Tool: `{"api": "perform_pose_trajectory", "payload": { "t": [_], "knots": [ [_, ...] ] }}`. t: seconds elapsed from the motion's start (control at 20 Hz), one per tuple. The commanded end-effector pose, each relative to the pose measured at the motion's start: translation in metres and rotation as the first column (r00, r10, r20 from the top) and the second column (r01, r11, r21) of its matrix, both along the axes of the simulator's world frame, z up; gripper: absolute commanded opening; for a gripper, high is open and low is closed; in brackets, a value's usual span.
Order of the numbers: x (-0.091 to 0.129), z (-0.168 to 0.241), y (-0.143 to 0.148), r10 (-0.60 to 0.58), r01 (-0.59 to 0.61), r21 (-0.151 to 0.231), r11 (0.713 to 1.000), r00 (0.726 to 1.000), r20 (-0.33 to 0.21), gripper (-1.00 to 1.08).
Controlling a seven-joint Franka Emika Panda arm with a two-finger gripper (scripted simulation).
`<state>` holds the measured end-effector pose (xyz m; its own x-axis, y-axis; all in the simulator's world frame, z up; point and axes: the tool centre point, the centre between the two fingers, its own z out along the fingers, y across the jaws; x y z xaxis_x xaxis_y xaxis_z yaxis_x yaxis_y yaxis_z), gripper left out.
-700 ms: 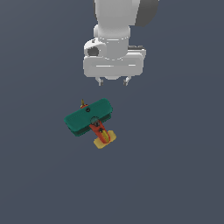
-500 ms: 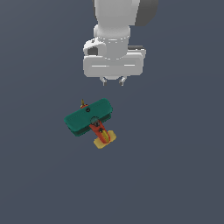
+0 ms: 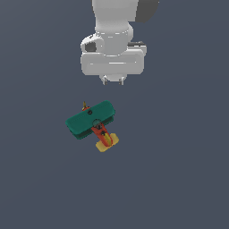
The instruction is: Pick up the object and move it to a goal position.
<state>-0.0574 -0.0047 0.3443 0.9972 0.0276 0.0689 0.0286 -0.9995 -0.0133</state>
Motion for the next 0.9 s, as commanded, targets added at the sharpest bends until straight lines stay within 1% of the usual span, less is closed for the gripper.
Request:
{"api": "perform_pose_trajectory", "payload": {
  "t": [0.0,0.4,0.85],
  "knots": [
    [0.0,0.005,-0.002,-0.002,0.002,0.0,1.0,1.0,0.01,0.28],
    [0.001,0.034,-0.013,-0.016,0.016,0.002,1.0,0.997,0.071,0.28],
    [-0.003,0.09,-0.037,-0.047,0.043,0.022,0.999,0.981,0.186,0.28]
  ]
}}
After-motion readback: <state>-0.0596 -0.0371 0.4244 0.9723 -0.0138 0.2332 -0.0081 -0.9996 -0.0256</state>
